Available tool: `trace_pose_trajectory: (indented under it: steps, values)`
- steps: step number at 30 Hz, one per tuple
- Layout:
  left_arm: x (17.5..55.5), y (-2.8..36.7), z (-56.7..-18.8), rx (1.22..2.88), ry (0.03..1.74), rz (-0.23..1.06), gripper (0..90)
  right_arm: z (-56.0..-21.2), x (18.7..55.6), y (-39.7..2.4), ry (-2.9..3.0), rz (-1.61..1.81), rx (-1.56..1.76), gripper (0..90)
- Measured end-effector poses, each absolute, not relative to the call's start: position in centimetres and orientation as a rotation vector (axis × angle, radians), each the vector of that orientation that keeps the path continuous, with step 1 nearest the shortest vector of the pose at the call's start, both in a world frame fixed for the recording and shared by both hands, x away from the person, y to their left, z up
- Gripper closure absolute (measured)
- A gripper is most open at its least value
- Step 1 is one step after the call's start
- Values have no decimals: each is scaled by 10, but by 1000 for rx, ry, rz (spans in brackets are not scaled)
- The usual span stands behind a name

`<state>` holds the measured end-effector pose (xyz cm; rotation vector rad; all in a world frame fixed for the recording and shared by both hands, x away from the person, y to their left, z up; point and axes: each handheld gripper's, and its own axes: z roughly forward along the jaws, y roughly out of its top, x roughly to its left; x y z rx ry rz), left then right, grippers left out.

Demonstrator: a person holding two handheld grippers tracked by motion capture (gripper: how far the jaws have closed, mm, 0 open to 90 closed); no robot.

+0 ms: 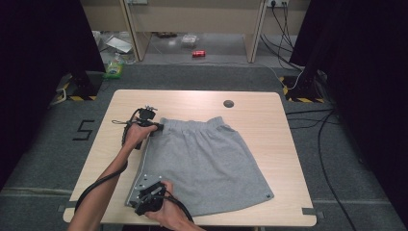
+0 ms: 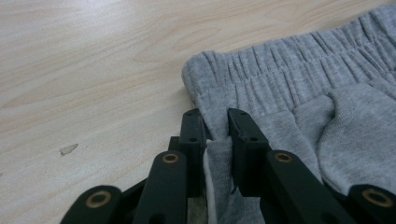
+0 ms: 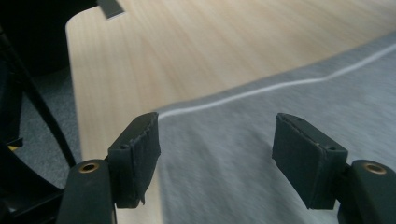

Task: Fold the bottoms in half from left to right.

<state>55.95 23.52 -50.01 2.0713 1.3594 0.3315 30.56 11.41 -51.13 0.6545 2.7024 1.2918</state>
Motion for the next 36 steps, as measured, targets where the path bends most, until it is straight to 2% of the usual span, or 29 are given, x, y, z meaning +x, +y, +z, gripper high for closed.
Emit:
trace_pose_trajectory:
  steps: [5, 13, 18, 21, 24, 30, 36]
  values:
    - [560, 236, -500, 2070, 1359, 328, 759, -512, 300, 125, 2722, 1287, 634, 342]
    - [559, 236, -500, 2068, 1358, 326, 758, -517, 293, 142, 2732, 1189, 596, 455]
    - [559, 236, -500, 2072, 1358, 332, 758, -516, 293, 144, 2707, 1145, 577, 590]
    - [559, 235, -500, 2075, 1356, 336, 758, -516, 293, 143, 2705, 1141, 558, 735]
    - [558, 235, -500, 2070, 1357, 339, 759, -515, 294, 141, 2715, 1145, 550, 802]
    - [559, 236, -498, 2062, 1355, 323, 777, -515, 301, 132, 2735, 1212, 600, 829]
    - [557, 234, -479, 2041, 1334, 324, 787, -500, 303, 118, 2714, 1272, 579, 830]
